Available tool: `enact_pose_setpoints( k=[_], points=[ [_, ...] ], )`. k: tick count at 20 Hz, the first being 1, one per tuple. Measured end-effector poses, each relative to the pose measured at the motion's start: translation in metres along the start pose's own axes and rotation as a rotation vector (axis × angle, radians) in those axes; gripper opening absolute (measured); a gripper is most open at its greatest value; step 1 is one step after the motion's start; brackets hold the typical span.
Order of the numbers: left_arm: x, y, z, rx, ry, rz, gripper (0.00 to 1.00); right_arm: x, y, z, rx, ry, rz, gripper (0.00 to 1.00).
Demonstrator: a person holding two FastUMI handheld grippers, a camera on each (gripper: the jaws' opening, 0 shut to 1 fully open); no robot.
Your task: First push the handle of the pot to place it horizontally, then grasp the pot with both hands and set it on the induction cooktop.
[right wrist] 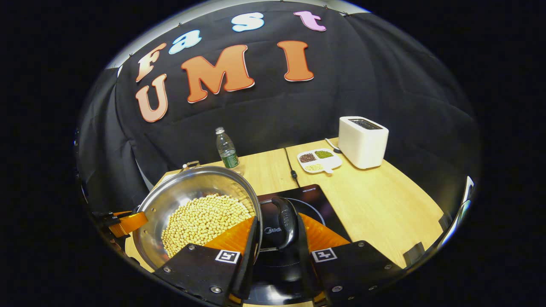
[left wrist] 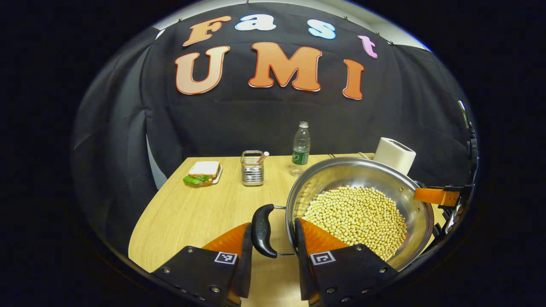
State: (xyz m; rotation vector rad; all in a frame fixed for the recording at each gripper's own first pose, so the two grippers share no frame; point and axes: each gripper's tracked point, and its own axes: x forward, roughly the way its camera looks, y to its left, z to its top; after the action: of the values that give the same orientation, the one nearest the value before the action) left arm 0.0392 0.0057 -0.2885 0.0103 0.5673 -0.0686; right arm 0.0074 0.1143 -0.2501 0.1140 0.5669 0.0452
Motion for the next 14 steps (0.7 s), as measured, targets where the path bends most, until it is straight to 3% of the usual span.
enact_pose_setpoints(
  k=[1,2,14],
  points=[
    [0.000,-0.012,0.000,0.002,0.003,-0.007,0.47,-0.001,-0.009,0.001,0.006,0.001,-0.007,0.42],
    [0.000,-0.022,-0.001,0.005,0.006,-0.016,0.46,-0.001,-0.019,0.002,0.011,0.000,-0.012,0.47],
    [0.030,-0.106,-0.005,0.046,0.049,-0.055,0.47,0.014,-0.098,-0.001,0.062,0.029,-0.052,0.47]
  ],
)
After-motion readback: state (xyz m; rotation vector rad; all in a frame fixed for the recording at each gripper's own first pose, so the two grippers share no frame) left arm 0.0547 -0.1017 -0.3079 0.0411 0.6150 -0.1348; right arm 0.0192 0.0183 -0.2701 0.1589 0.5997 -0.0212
